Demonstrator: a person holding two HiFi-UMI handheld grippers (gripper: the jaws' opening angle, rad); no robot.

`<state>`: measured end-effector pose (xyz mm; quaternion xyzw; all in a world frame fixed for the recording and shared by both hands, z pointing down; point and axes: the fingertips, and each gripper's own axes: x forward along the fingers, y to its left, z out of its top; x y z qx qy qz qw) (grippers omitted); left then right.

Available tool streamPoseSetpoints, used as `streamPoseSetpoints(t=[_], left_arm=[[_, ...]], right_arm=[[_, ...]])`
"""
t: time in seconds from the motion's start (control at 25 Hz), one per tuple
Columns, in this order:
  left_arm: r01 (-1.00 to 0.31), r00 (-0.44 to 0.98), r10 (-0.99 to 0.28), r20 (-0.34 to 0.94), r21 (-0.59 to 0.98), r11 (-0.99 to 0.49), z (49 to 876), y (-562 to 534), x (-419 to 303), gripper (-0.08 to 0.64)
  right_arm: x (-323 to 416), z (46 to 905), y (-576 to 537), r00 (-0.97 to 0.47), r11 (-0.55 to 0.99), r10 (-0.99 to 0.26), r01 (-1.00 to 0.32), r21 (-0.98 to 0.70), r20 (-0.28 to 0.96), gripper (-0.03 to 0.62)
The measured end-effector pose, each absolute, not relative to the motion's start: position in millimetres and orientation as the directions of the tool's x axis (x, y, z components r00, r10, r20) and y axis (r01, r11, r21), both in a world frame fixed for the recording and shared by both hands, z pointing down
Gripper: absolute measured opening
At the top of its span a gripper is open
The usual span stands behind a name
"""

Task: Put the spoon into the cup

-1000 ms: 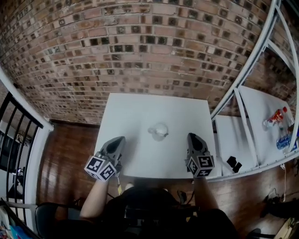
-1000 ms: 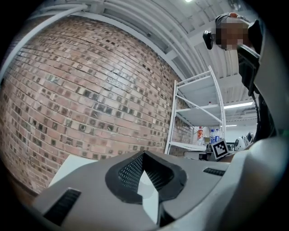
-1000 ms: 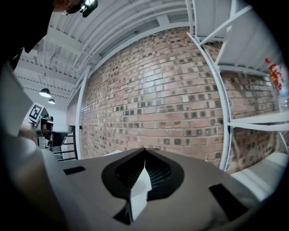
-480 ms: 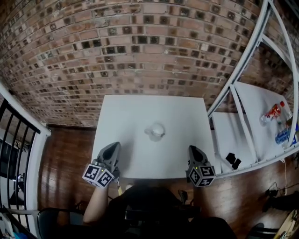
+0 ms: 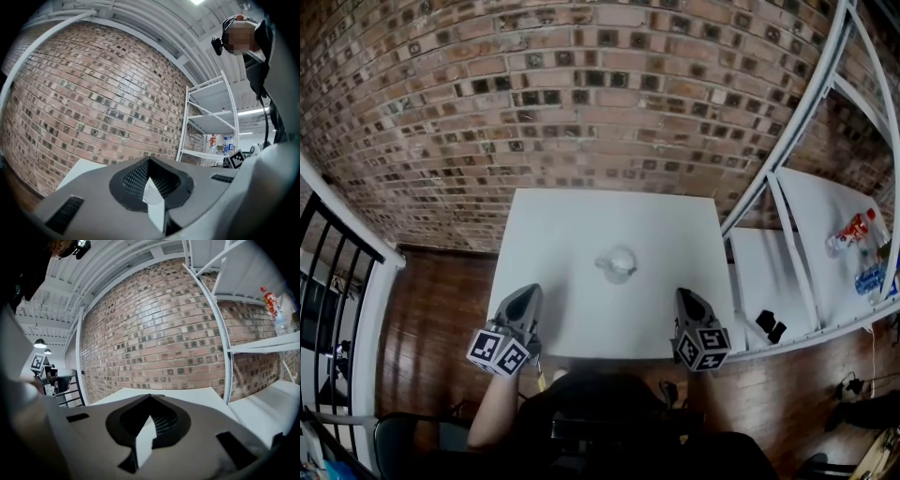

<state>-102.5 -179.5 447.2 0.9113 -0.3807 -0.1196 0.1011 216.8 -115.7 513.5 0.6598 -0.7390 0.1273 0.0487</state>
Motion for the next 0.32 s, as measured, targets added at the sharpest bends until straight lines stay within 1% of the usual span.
streamPoseSetpoints(t=[0.32], left_arm=[[-0.679, 0.673, -0.725, -0.146, 0.268, -0.684, 445.4, -180.6, -106.7, 0.005]], right_arm=[[209.0, 516.4, -123.1, -0.16, 0.134, -0.952, -0.984, -0.116, 0.262, 0.002]])
